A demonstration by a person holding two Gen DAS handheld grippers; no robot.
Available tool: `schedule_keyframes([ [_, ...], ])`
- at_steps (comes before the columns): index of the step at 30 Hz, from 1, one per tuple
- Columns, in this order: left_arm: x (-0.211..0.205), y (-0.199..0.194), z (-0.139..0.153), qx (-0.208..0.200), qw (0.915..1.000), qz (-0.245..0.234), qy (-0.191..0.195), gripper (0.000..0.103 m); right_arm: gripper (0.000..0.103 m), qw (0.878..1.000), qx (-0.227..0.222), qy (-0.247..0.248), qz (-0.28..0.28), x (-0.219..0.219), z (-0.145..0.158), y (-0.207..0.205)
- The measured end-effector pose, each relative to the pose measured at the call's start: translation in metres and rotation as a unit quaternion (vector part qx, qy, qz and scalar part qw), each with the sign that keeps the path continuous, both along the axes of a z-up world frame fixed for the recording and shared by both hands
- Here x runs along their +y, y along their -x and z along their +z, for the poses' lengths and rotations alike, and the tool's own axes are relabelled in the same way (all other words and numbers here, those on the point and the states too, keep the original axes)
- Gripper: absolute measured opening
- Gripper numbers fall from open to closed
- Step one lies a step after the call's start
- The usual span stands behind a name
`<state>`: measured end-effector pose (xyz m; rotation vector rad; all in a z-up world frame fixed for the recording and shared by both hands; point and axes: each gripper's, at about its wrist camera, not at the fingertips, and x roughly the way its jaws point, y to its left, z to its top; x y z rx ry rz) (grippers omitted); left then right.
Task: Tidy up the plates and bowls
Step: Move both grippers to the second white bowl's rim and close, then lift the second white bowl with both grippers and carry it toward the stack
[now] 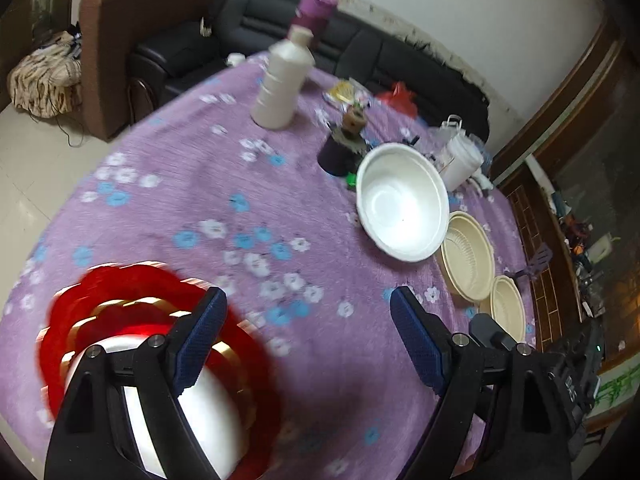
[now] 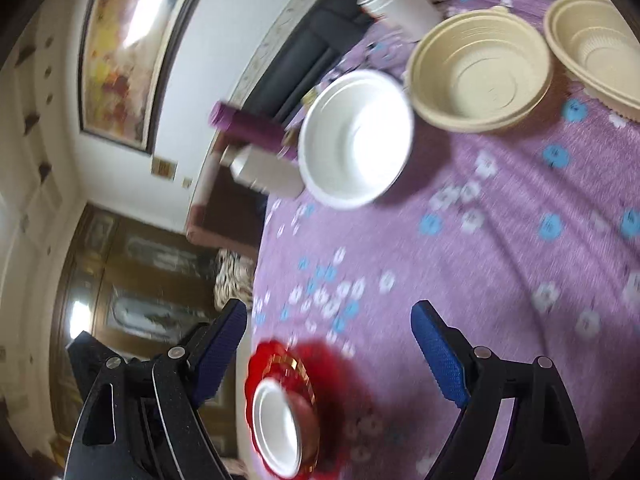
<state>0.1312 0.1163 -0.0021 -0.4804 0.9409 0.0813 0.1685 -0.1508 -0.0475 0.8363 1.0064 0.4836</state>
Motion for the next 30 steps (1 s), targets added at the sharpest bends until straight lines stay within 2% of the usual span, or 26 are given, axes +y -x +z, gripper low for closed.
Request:
schedule_keyframes([
  [5,-0.021,-0.046,-0.011,0.015,0.9999,0.003,0.000,0.084,0.084,1.000,0.007,-0.003,-0.015,-0.008,-0.012,-0.034],
  [9,-0.034,-0.076,-0.020,0.022,0.9997,0.010,-0.001,0.084,0.073,1.000,0.015,-0.007,-0.022,-0.010,-0.020,-0.062],
  [14,-0.046,-0.107,-0.034,0.028,0.9995,0.011,-0.013,0.084,0.066,0.999,0.019,-0.004,-0.030,-0.009,-0.030,-0.088],
  [17,-0.049,-0.123,-0.046,0.040,0.9989,0.018,-0.017,0.084,0.058,0.999,0.024,0.003,-0.027,-0.004,-0.038,-0.102],
  [19,-0.048,-0.132,-0.054,0.050,0.9984,0.025,-0.014,0.084,0.048,0.999,0.025,0.020,-0.030,-0.001,-0.042,-0.109],
  [25,-0.053,-0.150,-0.071,0.070,0.9968,0.037,-0.015,0.083,0.027,0.998,0.039,0.039,-0.036,0.006,-0.059,-0.123],
  [26,-0.054,-0.151,-0.072,0.072,0.9965,0.038,-0.014,0.075,0.025,0.998,0.039,0.042,-0.039,0.007,-0.061,-0.124],
  [27,-0.055,-0.152,-0.074,0.076,0.9963,0.037,-0.014,0.063,0.013,0.997,0.040,0.047,-0.039,0.008,-0.063,-0.126],
  [28,-0.059,-0.153,-0.075,0.085,0.9957,0.023,-0.026,0.026,0.008,0.997,0.042,0.052,-0.037,0.009,-0.063,-0.126],
  [29,-0.063,-0.155,-0.077,0.101,0.9938,0.009,-0.046,0.017,0.007,0.997,0.042,0.055,-0.036,0.009,-0.064,-0.123],
  [30,-0.065,-0.153,-0.077,0.104,0.9932,0.001,-0.052,0.017,0.007,0.997,0.041,0.057,-0.034,0.008,-0.063,-0.121],
])
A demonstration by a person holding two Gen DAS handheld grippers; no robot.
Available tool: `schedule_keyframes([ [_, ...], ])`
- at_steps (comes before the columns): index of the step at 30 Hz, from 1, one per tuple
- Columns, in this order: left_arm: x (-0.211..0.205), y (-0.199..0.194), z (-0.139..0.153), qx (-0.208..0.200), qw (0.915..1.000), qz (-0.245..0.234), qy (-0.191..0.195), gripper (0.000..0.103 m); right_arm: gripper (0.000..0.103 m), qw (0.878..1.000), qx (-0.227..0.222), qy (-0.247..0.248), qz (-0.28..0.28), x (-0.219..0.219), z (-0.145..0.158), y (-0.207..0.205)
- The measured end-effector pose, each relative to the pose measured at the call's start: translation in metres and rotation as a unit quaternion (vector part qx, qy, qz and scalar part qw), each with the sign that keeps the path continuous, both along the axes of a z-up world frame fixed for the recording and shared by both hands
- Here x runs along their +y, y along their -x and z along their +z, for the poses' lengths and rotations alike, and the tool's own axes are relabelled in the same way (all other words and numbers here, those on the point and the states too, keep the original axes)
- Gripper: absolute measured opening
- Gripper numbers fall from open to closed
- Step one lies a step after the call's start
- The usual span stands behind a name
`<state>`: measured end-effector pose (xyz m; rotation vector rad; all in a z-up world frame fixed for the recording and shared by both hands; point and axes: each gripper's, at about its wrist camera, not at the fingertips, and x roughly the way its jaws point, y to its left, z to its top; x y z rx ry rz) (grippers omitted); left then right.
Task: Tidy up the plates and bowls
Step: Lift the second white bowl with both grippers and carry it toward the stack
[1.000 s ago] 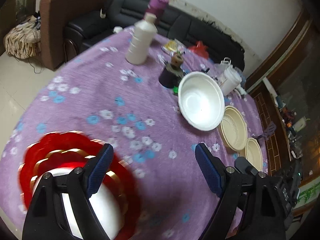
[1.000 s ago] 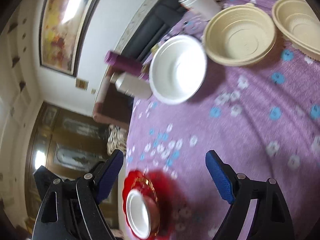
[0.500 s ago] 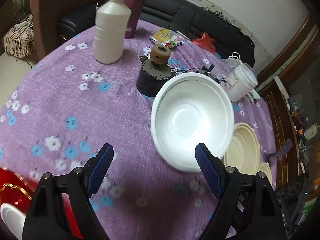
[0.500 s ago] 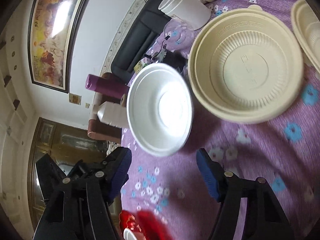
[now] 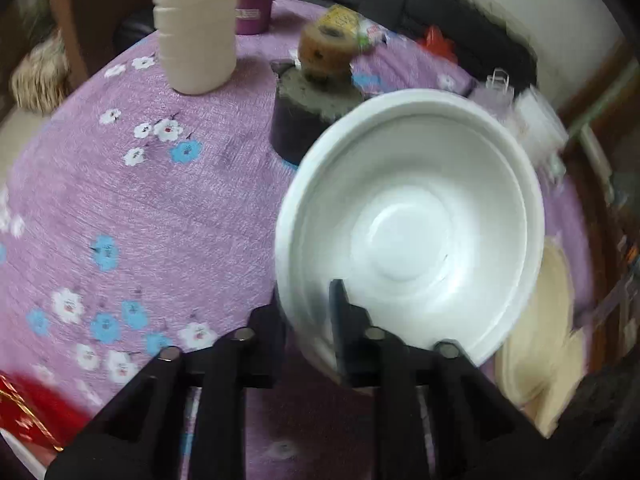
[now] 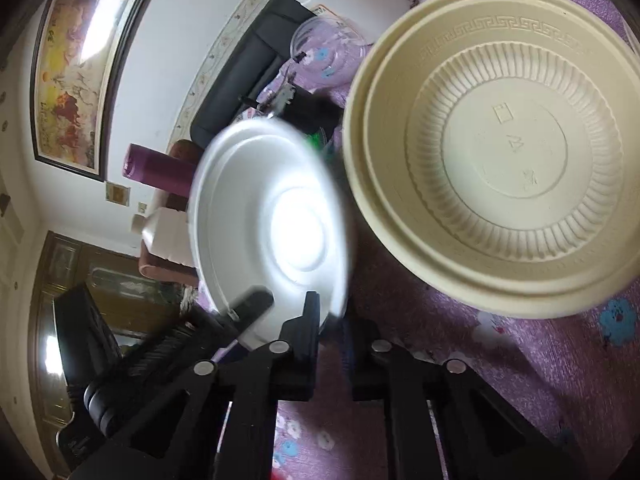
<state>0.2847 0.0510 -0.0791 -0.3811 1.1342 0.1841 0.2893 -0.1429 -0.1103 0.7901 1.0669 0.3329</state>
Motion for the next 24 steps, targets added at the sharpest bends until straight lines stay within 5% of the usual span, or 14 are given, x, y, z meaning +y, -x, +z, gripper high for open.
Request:
schedule_keyframes([
  [14,-0.037,0.111,0.040,-0.087,0.9953,-0.042,0.010,0.015,0.008,0.997,-0.071,0.019,0.003,-0.038,0.038,0.108],
  [24,-0.066,0.162,0.031,-0.153,0.9853,-0.075,-0.010,0.015,0.008,0.989,-0.139,0.057,-0.016,-0.065,0.032,0.178],
])
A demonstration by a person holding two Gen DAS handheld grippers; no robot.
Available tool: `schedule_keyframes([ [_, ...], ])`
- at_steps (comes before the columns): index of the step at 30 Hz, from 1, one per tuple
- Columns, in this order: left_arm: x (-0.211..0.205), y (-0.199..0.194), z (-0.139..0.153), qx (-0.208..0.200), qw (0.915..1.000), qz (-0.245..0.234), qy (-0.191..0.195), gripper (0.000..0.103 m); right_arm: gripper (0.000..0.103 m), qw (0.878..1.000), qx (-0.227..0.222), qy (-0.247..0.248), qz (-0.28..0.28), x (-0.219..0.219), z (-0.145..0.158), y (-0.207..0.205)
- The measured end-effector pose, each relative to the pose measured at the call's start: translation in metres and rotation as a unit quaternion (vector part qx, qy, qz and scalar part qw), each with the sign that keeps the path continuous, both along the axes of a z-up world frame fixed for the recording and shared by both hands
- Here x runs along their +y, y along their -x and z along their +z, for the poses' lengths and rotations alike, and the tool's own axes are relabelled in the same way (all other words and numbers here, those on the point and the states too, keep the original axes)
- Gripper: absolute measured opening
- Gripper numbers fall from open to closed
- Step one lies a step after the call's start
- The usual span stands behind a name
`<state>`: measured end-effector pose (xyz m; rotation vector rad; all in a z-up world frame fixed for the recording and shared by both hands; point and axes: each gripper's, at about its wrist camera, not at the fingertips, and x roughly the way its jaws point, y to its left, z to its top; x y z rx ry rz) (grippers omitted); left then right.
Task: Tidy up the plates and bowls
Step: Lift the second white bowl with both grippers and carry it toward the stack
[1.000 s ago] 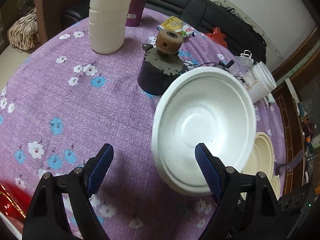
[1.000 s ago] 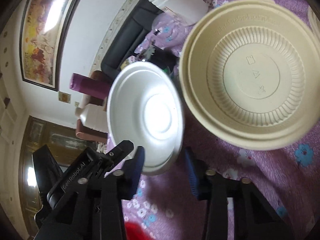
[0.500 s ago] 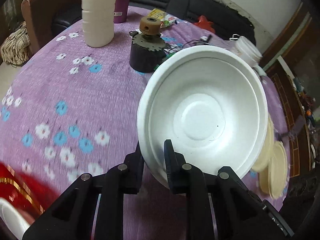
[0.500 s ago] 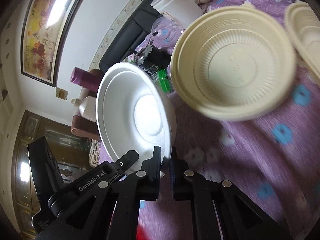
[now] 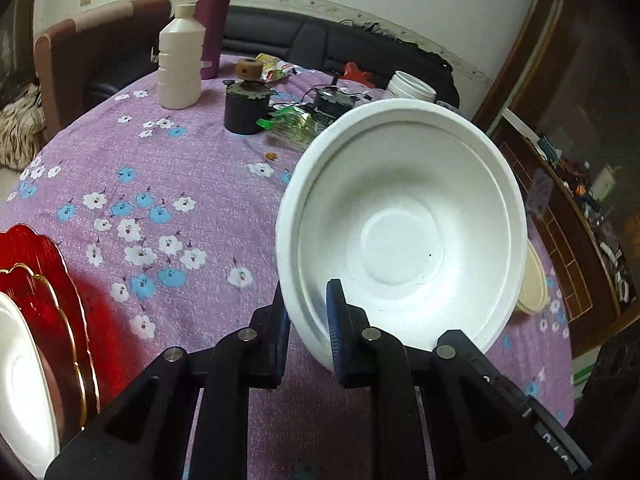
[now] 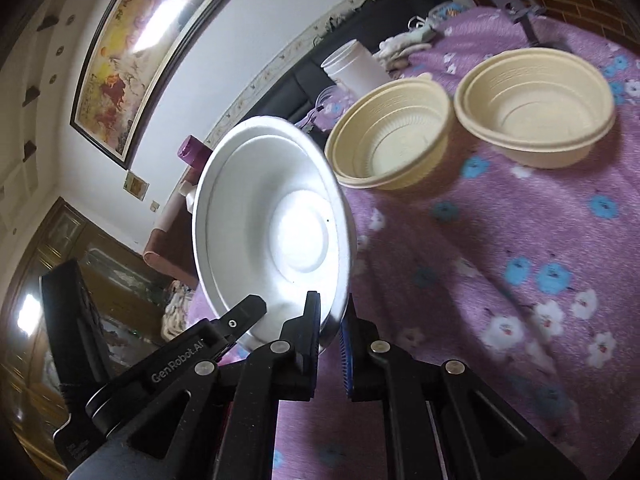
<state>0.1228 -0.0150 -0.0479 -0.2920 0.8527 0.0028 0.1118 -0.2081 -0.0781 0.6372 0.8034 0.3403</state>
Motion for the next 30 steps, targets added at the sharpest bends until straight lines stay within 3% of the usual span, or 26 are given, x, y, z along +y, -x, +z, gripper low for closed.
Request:
schedule_keyframes([
  [12,-0.006,0.010,-0.004,-0.048,0.9987,0.002,-0.015,0.015,0.009,0.999,-0.043,0.010,-0.008,0.001,-0.001,0.006],
  [30,-0.008,0.011,-0.009,-0.050,0.9983,-0.014,-0.029,0.016,0.009,0.999,-0.040,0.013,-0.013,0.001,-0.004,0.006],
])
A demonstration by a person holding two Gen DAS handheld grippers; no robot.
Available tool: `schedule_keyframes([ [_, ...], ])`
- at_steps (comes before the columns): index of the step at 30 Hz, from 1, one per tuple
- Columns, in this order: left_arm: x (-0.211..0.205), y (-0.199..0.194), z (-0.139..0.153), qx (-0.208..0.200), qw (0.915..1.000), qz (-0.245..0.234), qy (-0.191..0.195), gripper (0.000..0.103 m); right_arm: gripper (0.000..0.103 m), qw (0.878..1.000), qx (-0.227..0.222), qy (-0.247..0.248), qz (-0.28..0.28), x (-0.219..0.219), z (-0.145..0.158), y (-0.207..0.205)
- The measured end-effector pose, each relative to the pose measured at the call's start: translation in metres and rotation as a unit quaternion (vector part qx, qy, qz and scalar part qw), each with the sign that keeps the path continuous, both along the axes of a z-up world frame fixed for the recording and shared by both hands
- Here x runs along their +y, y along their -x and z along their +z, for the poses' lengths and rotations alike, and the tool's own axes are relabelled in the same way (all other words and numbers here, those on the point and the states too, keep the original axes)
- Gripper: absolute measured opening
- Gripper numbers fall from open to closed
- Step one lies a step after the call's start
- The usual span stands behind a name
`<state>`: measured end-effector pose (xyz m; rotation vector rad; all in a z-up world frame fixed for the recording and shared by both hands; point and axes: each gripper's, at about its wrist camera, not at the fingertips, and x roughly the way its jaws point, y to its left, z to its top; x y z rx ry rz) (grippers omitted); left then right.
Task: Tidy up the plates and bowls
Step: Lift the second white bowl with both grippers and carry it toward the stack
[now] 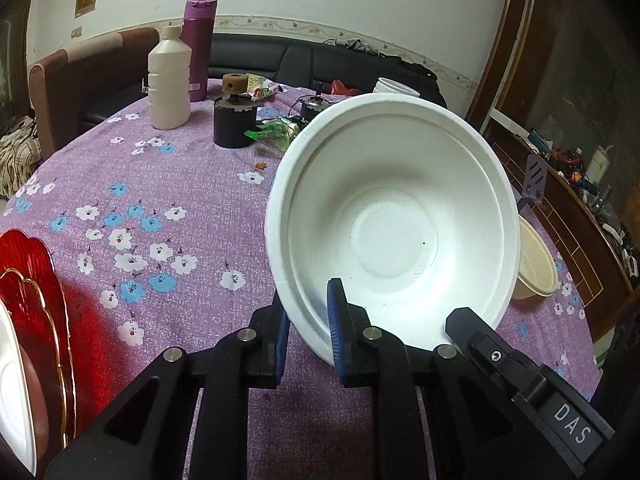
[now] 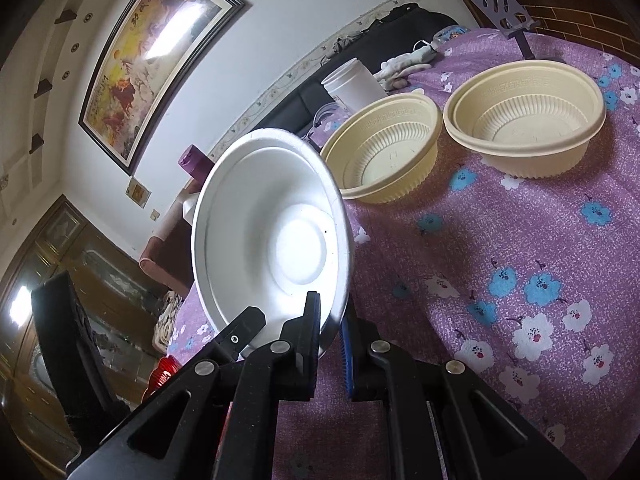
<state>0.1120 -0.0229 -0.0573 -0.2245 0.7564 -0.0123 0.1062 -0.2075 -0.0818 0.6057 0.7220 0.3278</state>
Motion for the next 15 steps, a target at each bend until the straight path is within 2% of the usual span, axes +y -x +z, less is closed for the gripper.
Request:
schedule_keyframes([
  [15,-0.0020,0.0057,0.0037,-0.014,0.9999,0.001,-0.007,0.016,0.009,1.000,-0.012,-0.001,-0.002,0.0001,0.0020,0.0018],
])
